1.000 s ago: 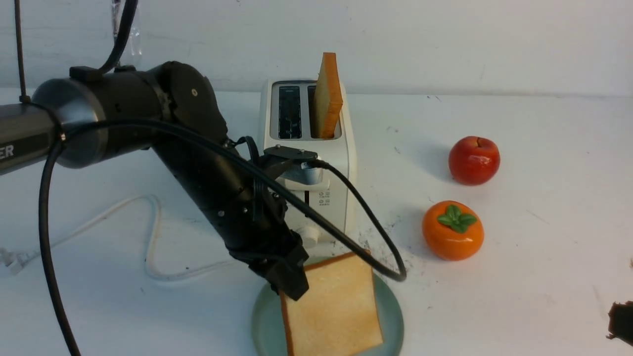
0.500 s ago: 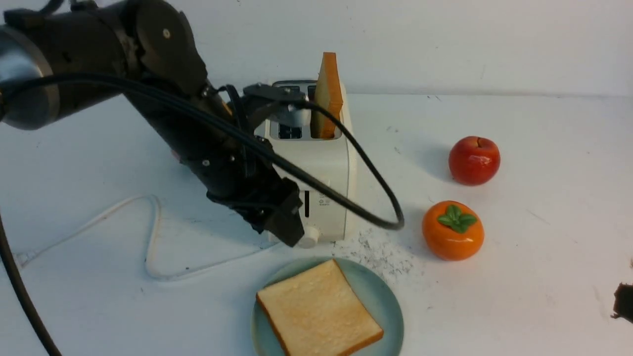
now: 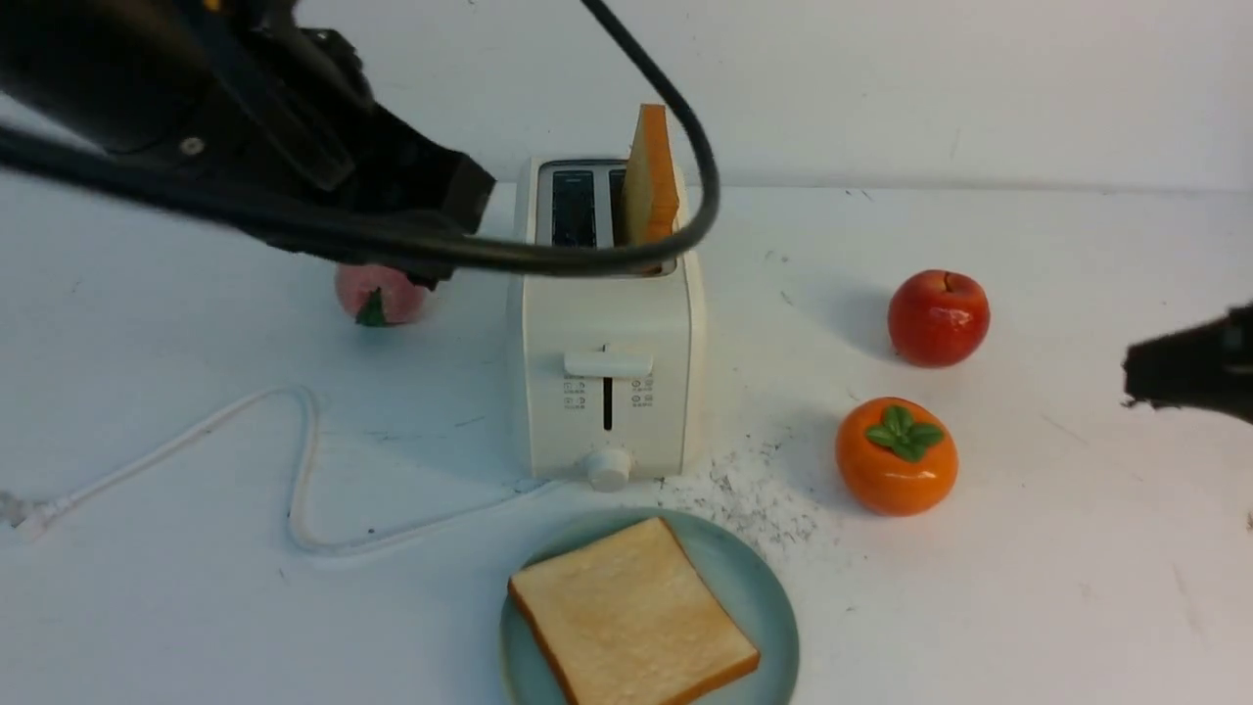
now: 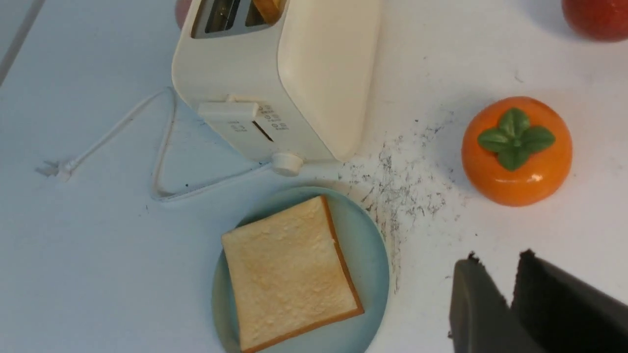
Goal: Take toasted bread from bread machine on white table place on plate.
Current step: 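Grasp the toast slice in the toaster and pull it up out of the slot with the right gripper, then place the held slice of bread on top of the slice on the plate with the right gripper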
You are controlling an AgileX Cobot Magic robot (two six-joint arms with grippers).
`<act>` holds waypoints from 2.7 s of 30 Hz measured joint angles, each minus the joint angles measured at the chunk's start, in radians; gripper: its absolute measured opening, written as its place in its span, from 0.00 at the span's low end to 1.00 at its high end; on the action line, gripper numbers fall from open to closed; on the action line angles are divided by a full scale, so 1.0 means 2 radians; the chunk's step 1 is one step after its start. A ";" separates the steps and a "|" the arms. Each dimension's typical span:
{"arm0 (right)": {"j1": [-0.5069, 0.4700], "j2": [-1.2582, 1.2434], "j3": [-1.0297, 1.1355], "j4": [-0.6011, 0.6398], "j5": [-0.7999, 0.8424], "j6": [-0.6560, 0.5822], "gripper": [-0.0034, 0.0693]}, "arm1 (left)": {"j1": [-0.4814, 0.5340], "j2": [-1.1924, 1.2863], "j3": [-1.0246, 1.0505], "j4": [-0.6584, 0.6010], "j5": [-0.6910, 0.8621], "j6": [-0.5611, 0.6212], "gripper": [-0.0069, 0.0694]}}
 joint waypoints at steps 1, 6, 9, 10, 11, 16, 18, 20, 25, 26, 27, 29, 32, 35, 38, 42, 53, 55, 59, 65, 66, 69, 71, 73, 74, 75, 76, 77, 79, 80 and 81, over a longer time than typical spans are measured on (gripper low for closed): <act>0.014 0.031 -0.020 -0.001 -0.002 -0.001 0.23 | 0.000 -0.024 0.029 0.000 -0.025 -0.002 0.07; 0.072 0.115 -0.088 -0.008 -0.031 -0.003 0.24 | 0.000 -0.104 0.124 0.008 -0.095 -0.013 0.07; 0.120 0.189 -0.147 -0.023 -0.065 -0.003 0.29 | 0.000 -0.168 0.195 0.022 -0.135 -0.036 0.07; 0.122 0.193 -0.150 -0.024 -0.067 -0.003 0.29 | 0.000 -0.171 0.198 0.023 -0.136 -0.036 0.07; 0.136 0.228 -0.176 -0.029 -0.081 -0.004 0.35 | 0.000 -0.197 0.222 0.029 -0.143 -0.043 0.07; 0.162 0.310 -0.251 -0.034 -0.117 -0.005 0.54 | 0.000 -0.262 0.256 0.046 -0.128 -0.054 0.07; 0.165 0.337 -0.277 -0.034 -0.128 -0.005 0.62 | 0.000 -0.281 0.259 0.055 -0.112 -0.064 0.07; 0.166 0.364 -0.302 -0.034 -0.140 -0.005 0.68 | 0.000 -0.301 0.259 0.067 -0.097 -0.078 0.07; 0.166 0.419 -0.350 -0.022 -0.164 -0.005 0.75 | 0.000 -0.343 0.259 0.093 -0.073 -0.095 0.07; 0.166 0.421 -0.351 -0.021 -0.164 -0.005 0.75 | 0.000 -0.344 0.259 0.094 -0.072 -0.095 0.07; 0.166 0.433 -0.361 -0.005 -0.168 -0.005 0.75 | 0.000 -0.353 0.259 0.096 -0.067 -0.096 0.07; 0.167 0.444 -0.368 0.014 -0.172 -0.006 0.75 | 0.000 -0.361 0.259 0.099 -0.062 -0.097 0.07; 0.173 0.465 -0.374 0.034 -0.195 -0.025 0.74 | 0.000 -0.365 0.259 0.106 -0.052 -0.097 0.07; 0.176 0.477 -0.375 0.036 -0.206 -0.029 0.68 | 0.000 -0.365 0.259 0.109 -0.050 -0.097 0.07; 0.176 0.485 -0.375 0.036 -0.210 -0.031 0.49 | 0.000 -0.365 0.259 0.113 -0.049 -0.097 0.07; 0.176 0.473 -0.376 0.025 -0.199 -0.032 0.18 | 0.000 -0.365 0.259 0.119 -0.044 -0.097 0.07; 0.141 0.258 -0.380 -0.025 0.014 -0.052 0.21 | 0.000 -0.365 0.259 0.131 -0.036 -0.097 0.07; 0.129 0.232 -0.380 -0.027 0.086 -0.073 0.21 | 0.000 -0.365 0.259 0.134 -0.036 -0.097 0.07; 0.123 0.220 -0.374 -0.009 0.195 -0.123 0.21 | 0.000 -0.365 0.259 0.134 -0.048 -0.097 0.07; 0.127 0.226 -0.277 0.062 0.207 -0.186 0.21 | 0.000 -0.365 0.259 0.134 -0.059 -0.097 0.07; 0.127 0.230 -0.250 0.070 0.206 -0.201 0.21 | 0.000 -0.365 0.259 0.134 -0.059 -0.097 0.07; 0.127 0.242 -0.198 0.085 0.205 -0.238 0.21 | 0.000 -0.365 0.259 0.134 -0.057 -0.097 0.07; 0.127 0.254 -0.161 0.103 0.202 -0.273 0.21 | 0.000 -0.365 0.259 0.134 -0.055 -0.097 0.07; 0.127 0.263 -0.147 0.115 0.197 -0.289 0.21 | 0.000 -0.365 0.259 0.134 -0.054 -0.097 0.07; 0.127 0.269 -0.142 0.120 0.193 -0.294 0.21 | 0.000 -0.365 0.259 0.134 -0.054 -0.097 0.07; 0.127 0.281 -0.134 0.137 0.181 -0.303 0.21 | 0.000 -0.365 0.259 0.134 -0.054 -0.097 0.07; 0.127 0.293 -0.132 0.148 0.171 -0.309 0.21 | 0.000 -0.365 0.259 0.134 -0.054 -0.097 0.07; 0.127 0.298 -0.131 0.152 0.168 -0.311 0.21 | 0.000 -0.365 0.259 0.134 -0.054 -0.097 0.07; 0.127 0.317 -0.130 0.169 0.163 -0.318 0.21 | 0.000 -0.365 0.259 0.134 -0.055 -0.097 0.07; 0.127 0.325 -0.130 0.177 0.161 -0.324 0.21 | 0.000 -0.365 0.259 0.134 -0.055 -0.097 0.07; 0.129 0.339 -0.130 0.189 0.154 -0.339 0.22 | 0.000 -0.365 0.259 0.134 -0.055 -0.097 0.07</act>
